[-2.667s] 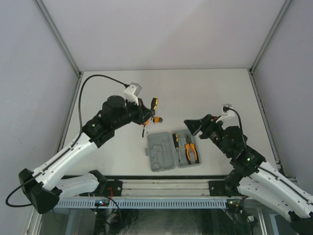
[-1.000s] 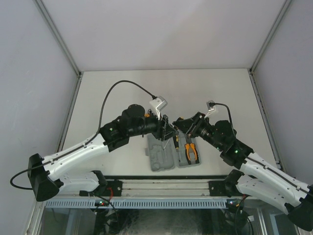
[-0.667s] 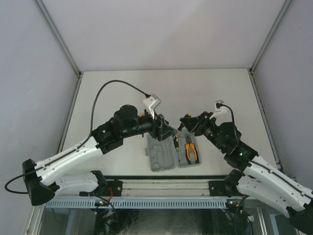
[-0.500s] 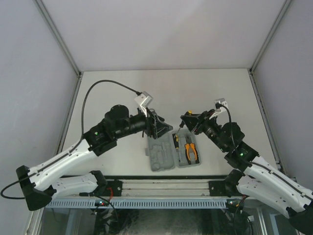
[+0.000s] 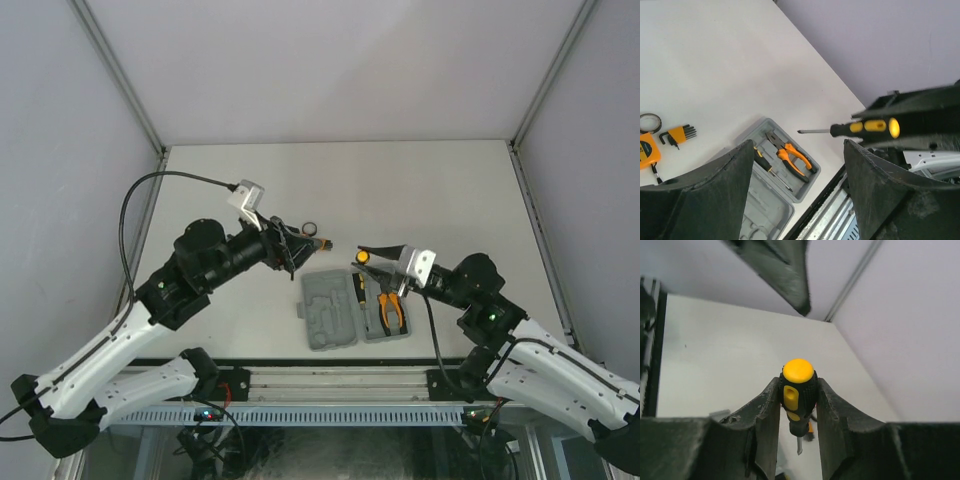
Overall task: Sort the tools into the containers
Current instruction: Pick up the screwdriver from the center of the board, then adjust the screwdriver.
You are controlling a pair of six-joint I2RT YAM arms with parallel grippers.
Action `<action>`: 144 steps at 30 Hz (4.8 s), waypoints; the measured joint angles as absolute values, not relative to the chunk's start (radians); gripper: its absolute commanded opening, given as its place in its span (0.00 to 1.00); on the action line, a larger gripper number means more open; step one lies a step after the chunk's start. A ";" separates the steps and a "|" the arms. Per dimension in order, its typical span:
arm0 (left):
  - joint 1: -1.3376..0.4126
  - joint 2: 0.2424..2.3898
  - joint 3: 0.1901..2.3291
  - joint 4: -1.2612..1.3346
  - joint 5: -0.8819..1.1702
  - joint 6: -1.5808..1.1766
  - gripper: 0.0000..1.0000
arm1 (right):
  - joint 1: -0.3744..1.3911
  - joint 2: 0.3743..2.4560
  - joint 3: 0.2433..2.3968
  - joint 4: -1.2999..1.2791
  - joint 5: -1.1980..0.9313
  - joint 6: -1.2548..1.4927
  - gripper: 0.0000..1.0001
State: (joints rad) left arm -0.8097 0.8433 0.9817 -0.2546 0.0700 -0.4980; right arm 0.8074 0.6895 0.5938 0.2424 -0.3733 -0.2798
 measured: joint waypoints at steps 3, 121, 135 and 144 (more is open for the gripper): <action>-0.804 0.849 0.984 -0.276 0.061 -0.511 0.76 | 0.853 0.698 0.599 0.208 -0.437 -0.494 0.00; -0.732 0.898 0.997 -0.338 0.089 -0.548 0.00 | 1.073 0.949 0.676 0.187 0.224 0.744 0.63; -0.732 0.899 0.994 -0.289 0.136 -0.558 0.00 | 1.066 1.048 0.682 0.337 0.088 0.807 0.54; -0.732 0.899 0.976 -0.270 0.146 -0.566 0.00 | 1.053 1.085 0.708 0.385 0.067 0.808 0.49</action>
State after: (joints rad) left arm -0.7322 0.8993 0.9760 -0.2703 0.1455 -0.5655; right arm 1.0527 1.0847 0.7082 0.3855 0.0673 0.8078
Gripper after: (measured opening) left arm 0.025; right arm 0.500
